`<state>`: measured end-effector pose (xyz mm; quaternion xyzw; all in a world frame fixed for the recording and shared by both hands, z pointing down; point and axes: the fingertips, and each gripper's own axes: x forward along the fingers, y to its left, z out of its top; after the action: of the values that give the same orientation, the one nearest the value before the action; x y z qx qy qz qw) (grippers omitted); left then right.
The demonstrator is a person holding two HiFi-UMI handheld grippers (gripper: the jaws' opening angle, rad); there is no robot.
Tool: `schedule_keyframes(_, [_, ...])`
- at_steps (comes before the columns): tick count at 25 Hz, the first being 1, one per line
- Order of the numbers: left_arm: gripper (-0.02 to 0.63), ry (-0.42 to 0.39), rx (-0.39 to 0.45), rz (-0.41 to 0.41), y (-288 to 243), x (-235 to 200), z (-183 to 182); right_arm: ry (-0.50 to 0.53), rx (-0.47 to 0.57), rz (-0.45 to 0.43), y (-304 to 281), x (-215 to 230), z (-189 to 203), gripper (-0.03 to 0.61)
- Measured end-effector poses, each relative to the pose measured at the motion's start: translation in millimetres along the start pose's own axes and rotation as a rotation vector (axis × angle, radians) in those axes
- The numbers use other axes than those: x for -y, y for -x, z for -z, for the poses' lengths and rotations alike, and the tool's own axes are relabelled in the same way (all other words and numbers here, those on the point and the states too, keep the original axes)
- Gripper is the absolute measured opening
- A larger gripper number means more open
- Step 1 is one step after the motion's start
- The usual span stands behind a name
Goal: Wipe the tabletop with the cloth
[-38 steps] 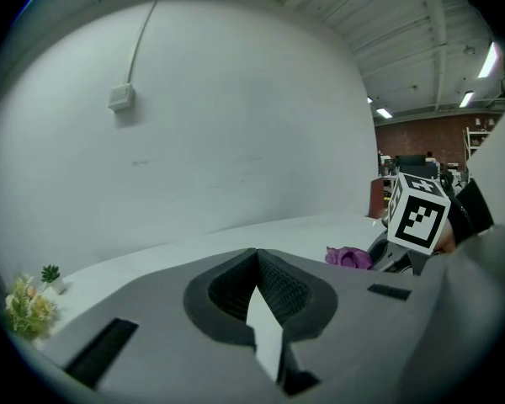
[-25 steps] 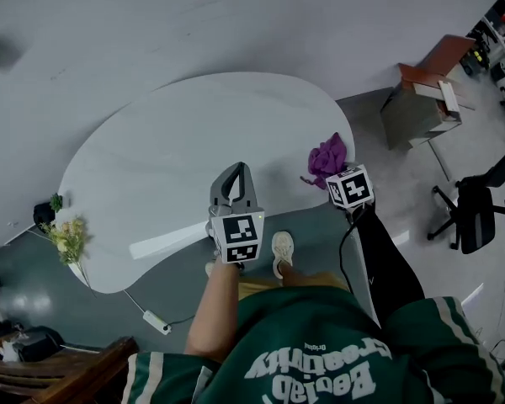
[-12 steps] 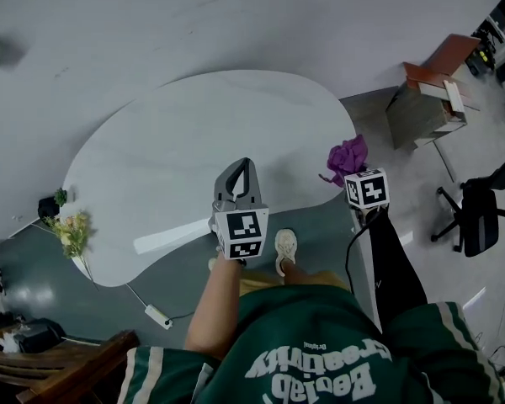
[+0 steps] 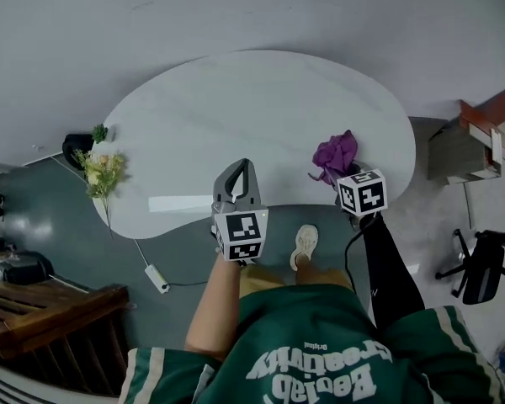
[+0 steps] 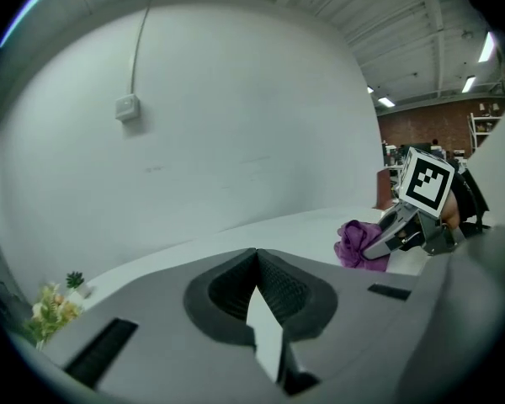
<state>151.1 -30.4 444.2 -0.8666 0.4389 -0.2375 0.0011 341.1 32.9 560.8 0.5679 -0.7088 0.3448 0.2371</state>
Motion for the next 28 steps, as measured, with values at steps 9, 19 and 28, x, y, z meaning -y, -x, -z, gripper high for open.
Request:
schedule_keyframes(9, [0.002,0.097,-0.047,-0.229,105,-170,77,0.205,-0.002,-0.228,-78,-225,-56,0.116])
schedule_keyframes(19, [0.002,0.147,-0.081,-0.405,229,-335,167,0.352,-0.022,-0.422,-143,-475,-61,0.115])
schedule_keyframes(28, [0.002,0.215,-0.129,-0.531,318,-414,235,0.472,-0.091,-0.573,-181,-642,-28,0.117])
